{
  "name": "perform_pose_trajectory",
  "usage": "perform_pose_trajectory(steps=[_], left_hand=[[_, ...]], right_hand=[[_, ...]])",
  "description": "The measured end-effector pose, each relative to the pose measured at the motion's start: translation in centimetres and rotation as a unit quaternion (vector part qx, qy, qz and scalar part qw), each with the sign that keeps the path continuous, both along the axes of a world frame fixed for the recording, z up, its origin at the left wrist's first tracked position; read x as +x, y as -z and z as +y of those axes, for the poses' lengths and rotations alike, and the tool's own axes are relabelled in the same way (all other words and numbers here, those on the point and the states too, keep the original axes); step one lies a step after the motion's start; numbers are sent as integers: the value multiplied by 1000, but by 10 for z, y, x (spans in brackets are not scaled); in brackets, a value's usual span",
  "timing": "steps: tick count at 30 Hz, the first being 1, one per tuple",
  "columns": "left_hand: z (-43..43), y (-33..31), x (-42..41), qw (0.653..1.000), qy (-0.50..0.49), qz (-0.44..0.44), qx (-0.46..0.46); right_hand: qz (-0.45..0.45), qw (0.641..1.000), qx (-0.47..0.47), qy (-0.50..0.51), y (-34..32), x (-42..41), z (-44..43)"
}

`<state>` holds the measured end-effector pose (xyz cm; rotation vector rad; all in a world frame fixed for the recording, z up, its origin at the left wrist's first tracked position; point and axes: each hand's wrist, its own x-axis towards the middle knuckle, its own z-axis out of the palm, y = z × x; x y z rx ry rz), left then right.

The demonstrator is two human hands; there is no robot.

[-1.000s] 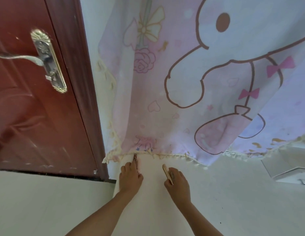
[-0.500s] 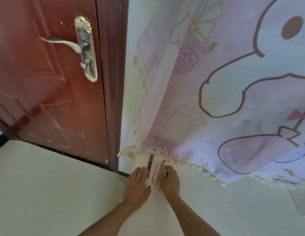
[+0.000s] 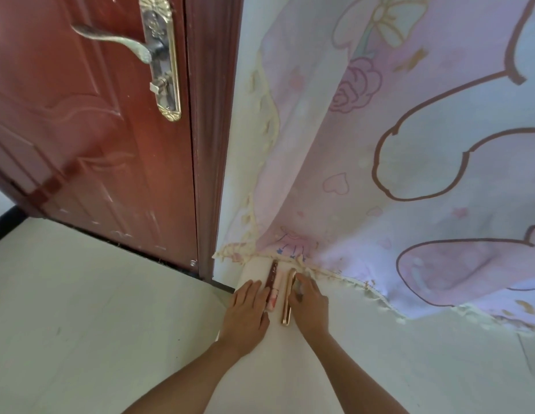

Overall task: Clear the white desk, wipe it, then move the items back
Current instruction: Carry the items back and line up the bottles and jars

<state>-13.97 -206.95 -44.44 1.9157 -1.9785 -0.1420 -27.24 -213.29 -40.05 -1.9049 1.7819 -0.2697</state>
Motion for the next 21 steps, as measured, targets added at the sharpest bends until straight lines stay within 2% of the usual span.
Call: perform_pose_trajectory(steps=[2, 4, 7, 9, 14, 17, 21], left_hand=[[0, 0, 0, 1000, 4, 4, 9], [1, 1, 0, 1000, 0, 7, 17], [1, 3, -1, 1000, -1, 9, 11], [1, 4, -1, 1000, 0, 0, 3], [2, 2, -1, 1000, 8, 7, 17], [2, 1, 0, 1000, 12, 6, 18], [1, -2, 0, 1000, 10, -2, 16]], right_hand=[[22, 999, -18, -24, -3, -1, -8], [25, 999, 5, -41, -4, 0, -15], [-32, 998, 55, -22, -5, 2, -19], [-69, 996, 59, -4, -4, 3, -18], [-94, 995, 41, 20, -3, 5, -15], [-73, 997, 9, 23, -5, 0, -17], [-48, 999, 19, 12, -7, 1, -20]])
